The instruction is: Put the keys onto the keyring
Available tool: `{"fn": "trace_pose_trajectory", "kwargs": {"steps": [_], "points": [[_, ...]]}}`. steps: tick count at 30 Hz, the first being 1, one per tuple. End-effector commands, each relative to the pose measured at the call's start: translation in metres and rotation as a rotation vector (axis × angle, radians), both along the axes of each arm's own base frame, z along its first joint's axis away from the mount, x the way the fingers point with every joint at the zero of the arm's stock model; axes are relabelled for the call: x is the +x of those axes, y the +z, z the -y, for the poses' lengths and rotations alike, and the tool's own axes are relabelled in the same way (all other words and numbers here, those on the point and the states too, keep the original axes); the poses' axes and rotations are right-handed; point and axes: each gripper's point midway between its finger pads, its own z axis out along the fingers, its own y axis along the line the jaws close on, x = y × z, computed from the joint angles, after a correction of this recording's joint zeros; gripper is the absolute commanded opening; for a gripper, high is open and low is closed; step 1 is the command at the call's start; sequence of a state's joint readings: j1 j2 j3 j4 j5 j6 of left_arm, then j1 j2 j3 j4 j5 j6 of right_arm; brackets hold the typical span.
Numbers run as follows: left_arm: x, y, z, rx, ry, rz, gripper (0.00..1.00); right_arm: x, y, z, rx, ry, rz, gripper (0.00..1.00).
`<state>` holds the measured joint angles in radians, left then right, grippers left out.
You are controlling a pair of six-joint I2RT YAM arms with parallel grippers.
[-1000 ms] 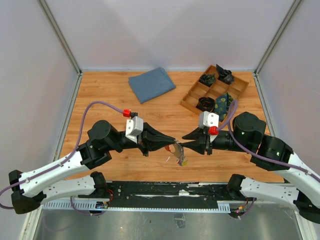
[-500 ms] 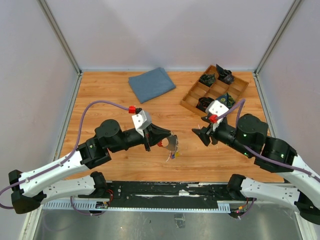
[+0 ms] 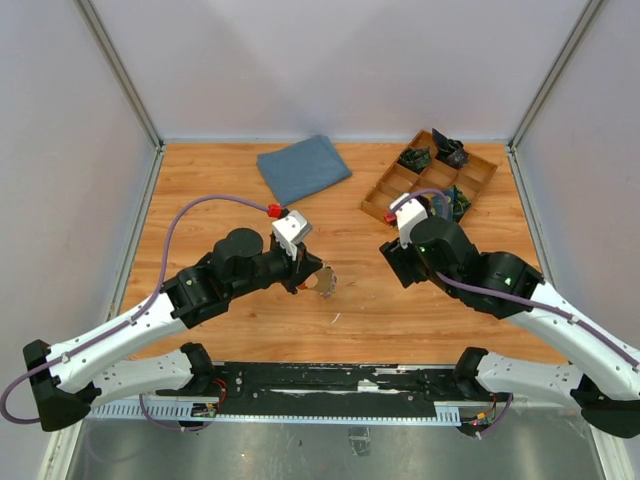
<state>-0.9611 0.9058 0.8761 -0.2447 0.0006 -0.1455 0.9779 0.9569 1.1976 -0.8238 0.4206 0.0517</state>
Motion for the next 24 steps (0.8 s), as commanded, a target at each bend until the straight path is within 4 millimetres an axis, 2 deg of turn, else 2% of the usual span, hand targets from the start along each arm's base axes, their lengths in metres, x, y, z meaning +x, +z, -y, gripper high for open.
{"fn": "trace_pose_trajectory", "kwargs": {"steps": [1,5,7,11,17,21,24], "points": [[-0.006,0.006,-0.005,0.012,-0.010,-0.025,0.01,-0.001,-0.011,0.011,0.072,-0.053,-0.088,0.64],[-0.008,-0.022,-0.007,0.114,-0.025,-0.078,0.01,-0.002,-0.036,0.012,0.148,-0.059,-0.223,0.61],[-0.011,-0.026,-0.005,0.131,-0.046,-0.086,0.00,-0.004,-0.045,0.006,0.199,-0.026,-0.272,0.61],[-0.017,-0.013,0.002,0.082,-0.110,-0.048,0.01,-0.012,-0.044,-0.023,0.323,0.157,-0.248,0.60],[-0.044,0.012,0.015,0.021,-0.324,0.057,0.01,-0.043,-0.027,-0.063,0.519,0.494,-0.149,0.46],[-0.056,0.029,0.017,-0.018,-0.409,0.130,0.01,-0.059,-0.014,-0.080,0.608,0.663,-0.088,0.46],[-0.065,0.039,0.019,-0.046,-0.476,0.179,0.00,-0.070,-0.006,-0.088,0.662,0.755,-0.051,0.43]]}}
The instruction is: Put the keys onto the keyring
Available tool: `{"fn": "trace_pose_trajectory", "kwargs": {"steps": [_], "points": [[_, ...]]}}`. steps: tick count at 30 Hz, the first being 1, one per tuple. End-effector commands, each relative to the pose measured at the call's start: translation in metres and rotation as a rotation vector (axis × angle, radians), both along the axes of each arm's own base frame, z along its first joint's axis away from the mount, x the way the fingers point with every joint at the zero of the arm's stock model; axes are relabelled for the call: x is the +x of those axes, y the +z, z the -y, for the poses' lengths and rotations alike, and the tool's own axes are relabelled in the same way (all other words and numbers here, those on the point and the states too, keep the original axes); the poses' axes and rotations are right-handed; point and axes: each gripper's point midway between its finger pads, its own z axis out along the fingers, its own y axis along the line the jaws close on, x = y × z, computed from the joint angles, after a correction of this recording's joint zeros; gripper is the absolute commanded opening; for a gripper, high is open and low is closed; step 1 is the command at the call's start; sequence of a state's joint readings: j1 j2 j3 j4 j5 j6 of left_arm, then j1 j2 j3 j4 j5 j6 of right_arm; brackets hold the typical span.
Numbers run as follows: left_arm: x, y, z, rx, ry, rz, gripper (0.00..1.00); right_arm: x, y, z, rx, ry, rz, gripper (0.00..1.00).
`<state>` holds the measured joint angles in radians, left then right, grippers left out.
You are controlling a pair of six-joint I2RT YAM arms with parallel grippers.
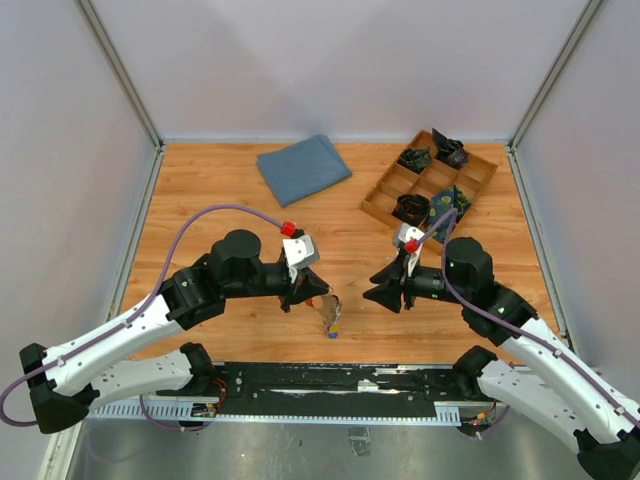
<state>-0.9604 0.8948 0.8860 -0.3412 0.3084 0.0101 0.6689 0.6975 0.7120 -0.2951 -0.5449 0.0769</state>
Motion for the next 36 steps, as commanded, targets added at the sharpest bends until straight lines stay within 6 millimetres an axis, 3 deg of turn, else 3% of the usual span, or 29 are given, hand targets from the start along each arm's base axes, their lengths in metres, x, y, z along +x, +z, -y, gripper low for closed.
{"fn": "trace_pose_trajectory", "kwargs": {"steps": [1,6,13,19,28,36], "points": [[-0.019,0.055,0.010,-0.152,-0.167,0.152,0.01,-0.020,0.042,-0.024,0.198,0.199,0.162,0.41],[-0.027,0.065,0.013,-0.178,-0.238,0.190,0.01,-0.046,0.054,-0.034,0.241,0.316,0.363,0.37],[-0.031,0.077,0.013,-0.196,-0.263,0.211,0.01,-0.067,0.047,-0.036,0.212,0.383,0.546,0.35],[-0.034,0.084,0.014,-0.211,-0.276,0.216,0.01,-0.072,0.047,-0.038,0.201,0.409,0.572,0.31],[-0.034,0.091,0.014,-0.230,-0.278,0.218,0.01,-0.070,0.049,-0.043,0.196,0.416,0.582,0.39],[-0.033,0.092,0.015,-0.232,-0.272,0.220,0.00,-0.078,0.048,-0.046,0.205,0.459,0.543,0.32]]}}
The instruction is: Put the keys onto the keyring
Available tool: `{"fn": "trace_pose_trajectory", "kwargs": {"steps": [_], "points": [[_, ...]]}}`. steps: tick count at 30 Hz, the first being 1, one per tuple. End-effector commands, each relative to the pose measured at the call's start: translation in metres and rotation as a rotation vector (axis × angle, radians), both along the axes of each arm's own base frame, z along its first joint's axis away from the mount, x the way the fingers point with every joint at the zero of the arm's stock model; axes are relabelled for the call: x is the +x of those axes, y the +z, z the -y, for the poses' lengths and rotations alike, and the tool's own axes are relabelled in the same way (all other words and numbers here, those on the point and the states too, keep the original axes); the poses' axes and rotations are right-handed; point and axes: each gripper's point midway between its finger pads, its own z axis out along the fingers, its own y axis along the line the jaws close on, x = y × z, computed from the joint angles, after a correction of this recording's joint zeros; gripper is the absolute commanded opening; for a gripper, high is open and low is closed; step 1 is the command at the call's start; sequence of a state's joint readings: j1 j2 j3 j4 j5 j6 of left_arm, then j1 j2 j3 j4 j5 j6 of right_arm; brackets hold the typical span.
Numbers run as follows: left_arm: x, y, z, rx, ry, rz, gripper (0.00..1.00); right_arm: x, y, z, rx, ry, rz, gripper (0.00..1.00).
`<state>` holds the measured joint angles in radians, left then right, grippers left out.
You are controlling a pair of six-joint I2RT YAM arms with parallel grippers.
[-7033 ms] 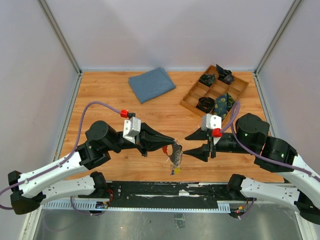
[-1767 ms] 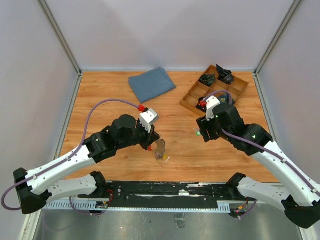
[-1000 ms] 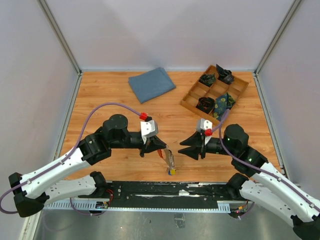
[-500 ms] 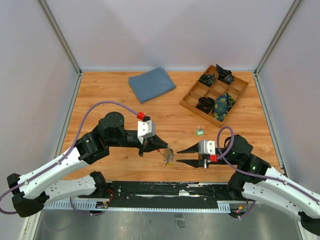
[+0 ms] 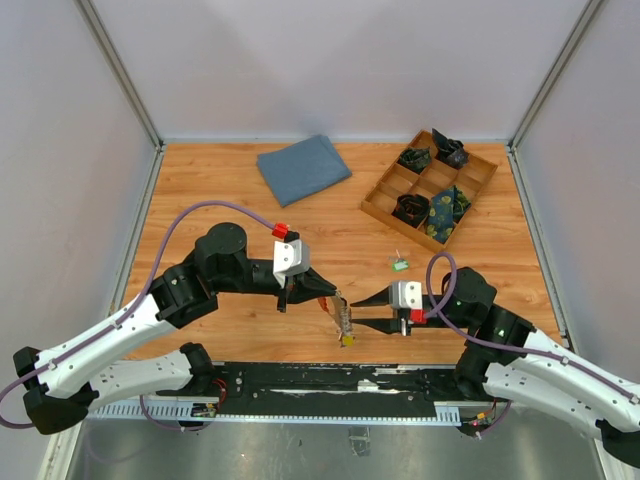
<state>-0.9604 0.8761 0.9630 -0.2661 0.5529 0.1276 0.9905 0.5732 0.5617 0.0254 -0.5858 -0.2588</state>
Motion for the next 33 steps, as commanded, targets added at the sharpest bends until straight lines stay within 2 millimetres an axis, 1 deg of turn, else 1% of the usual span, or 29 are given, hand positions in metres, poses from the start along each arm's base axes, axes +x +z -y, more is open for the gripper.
{"fn": "trace_pose_trajectory", "kwargs": {"steps": [1,3,7,20,30,33], "points": [[0.000,0.031,0.002,-0.082,-0.008,0.051,0.00,-0.011,0.017,-0.003,0.039,0.055,0.014,0.31],[0.001,0.031,0.002,-0.081,-0.005,0.052,0.00,-0.013,0.018,-0.004,0.041,0.066,0.008,0.29],[0.002,0.030,0.002,-0.081,-0.001,0.049,0.01,-0.016,0.020,-0.005,0.044,0.079,0.005,0.28],[0.003,0.027,0.005,-0.076,-0.003,0.041,0.00,-0.014,0.026,-0.005,0.064,0.065,0.021,0.32],[0.002,0.026,0.005,-0.074,-0.005,0.039,0.01,-0.011,0.035,-0.003,0.090,0.039,0.037,0.31],[0.002,0.026,0.005,-0.075,-0.005,0.039,0.01,-0.009,0.035,-0.003,0.089,0.033,0.035,0.31]]}}
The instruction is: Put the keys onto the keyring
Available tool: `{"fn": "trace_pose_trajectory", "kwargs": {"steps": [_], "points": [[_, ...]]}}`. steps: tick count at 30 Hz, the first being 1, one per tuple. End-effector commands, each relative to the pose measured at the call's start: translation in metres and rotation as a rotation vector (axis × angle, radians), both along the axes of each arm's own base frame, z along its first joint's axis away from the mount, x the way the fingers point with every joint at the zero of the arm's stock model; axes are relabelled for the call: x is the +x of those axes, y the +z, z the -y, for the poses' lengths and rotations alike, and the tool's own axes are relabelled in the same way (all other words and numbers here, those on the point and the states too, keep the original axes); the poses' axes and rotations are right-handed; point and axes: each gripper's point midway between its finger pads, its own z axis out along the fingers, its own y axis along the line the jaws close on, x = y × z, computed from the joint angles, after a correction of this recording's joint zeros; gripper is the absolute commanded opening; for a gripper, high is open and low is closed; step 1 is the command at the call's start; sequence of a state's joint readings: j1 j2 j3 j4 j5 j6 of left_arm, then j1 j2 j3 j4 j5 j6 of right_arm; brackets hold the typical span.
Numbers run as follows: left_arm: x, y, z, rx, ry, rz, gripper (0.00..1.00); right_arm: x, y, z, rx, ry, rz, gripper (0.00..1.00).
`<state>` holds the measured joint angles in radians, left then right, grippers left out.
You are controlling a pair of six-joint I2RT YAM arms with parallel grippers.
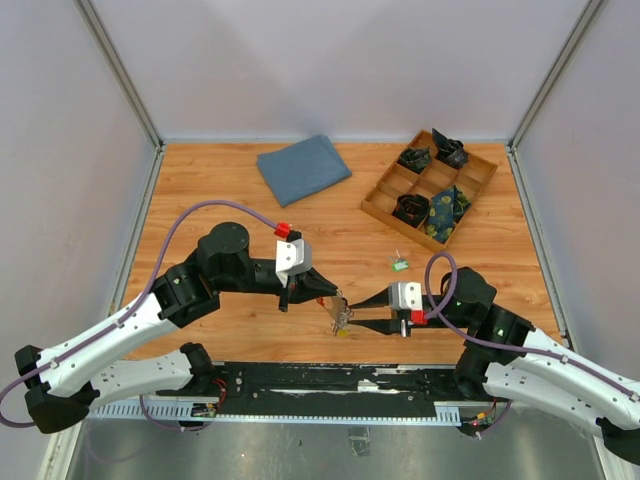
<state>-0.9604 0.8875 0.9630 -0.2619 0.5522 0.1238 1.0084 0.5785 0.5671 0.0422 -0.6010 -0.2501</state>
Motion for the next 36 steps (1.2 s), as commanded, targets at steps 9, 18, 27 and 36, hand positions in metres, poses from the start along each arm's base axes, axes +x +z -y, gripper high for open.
{"fn": "trace_pose_trajectory", "kwargs": {"steps": [9,18,27,36], "points": [[0.0000,0.0270,0.0036,-0.079,-0.013,0.042,0.01,0.0052,0.0309,0.0012,0.077,-0.048,0.028,0.30],[0.0005,0.0274,0.0033,-0.081,-0.009,0.043,0.01,0.0020,0.0317,0.0024,0.073,-0.035,0.024,0.26],[0.0005,0.0289,0.0030,-0.084,-0.009,0.048,0.01,0.0037,0.0287,-0.0025,0.063,-0.030,0.007,0.25],[0.0024,0.0235,0.0049,-0.072,-0.009,0.045,0.00,0.0050,0.0332,-0.0014,0.074,-0.045,-0.003,0.20]]}}
